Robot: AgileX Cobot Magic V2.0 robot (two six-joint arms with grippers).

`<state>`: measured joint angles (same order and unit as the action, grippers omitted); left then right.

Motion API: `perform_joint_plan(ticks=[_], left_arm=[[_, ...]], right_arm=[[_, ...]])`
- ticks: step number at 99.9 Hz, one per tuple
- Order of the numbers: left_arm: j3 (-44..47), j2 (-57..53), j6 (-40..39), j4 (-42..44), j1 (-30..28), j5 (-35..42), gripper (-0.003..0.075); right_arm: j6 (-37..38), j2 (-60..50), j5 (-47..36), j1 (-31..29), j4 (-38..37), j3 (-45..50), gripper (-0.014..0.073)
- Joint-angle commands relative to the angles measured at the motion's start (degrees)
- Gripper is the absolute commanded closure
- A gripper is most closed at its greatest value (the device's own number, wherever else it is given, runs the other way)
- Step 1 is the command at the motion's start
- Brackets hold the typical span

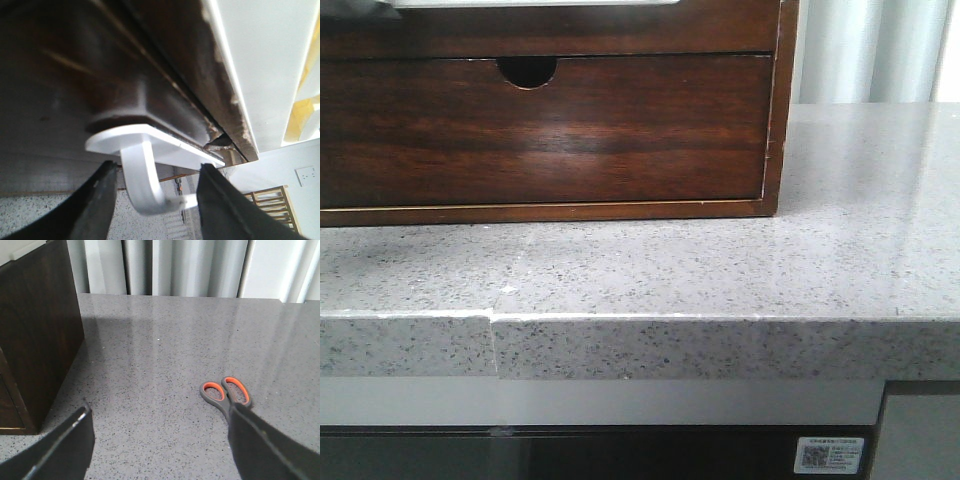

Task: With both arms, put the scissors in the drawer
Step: 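Pull the drawer open toward the robot with the left gripper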

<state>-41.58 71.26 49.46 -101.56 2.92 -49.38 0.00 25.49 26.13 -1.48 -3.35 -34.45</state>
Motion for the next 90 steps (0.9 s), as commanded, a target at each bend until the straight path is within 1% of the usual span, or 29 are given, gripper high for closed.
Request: perform_joint_plan(ticks=[1,19,42,59,70,80,90], left_arm=[[-2.2,-0.1,0.4,-5.4,-0.3,-3.8,0.044],[-2.4,0.8,0.4,-5.4,-0.3,-5.2,0.0495],[-2.4,0.8,1.6,-5.3,-0.5,-7.2,0.0593],[-2.4,0.6,2.1,-4.5,-4.0,-13.7,0.0653],[-2.4,0.6,2.1,-3.0,-6.7,-18.6,0.0678],[-2.4,0.6,2.1,-2.1,-7.7,-23.9,0.0695],[-1.6,-0.6,2.1,-0.6,-7.7,-23.8,0.0715]], right_arm=[[-0.5,0.7,-5.0,-0.4,-0.1,-2.0,0.0089],[-0.5,0.7,-5.0,-0.4,-0.1,-2.0,0.0089],[-0.5,0.7,-5.0,-0.4,-0.1,-2.0,0.0089],[-0.5,0.7,-5.0,-0.4,-0.1,-2.0,0.0089],[-0.5,0.7,-4.9,-0.4,-0.1,-2.0,0.0089],[-0.5,0.7,-4.9,-0.4,-0.1,-2.0,0.0089],[-0.5,0.7,-4.9,-0.4,-0.1,-2.0,0.0089]])
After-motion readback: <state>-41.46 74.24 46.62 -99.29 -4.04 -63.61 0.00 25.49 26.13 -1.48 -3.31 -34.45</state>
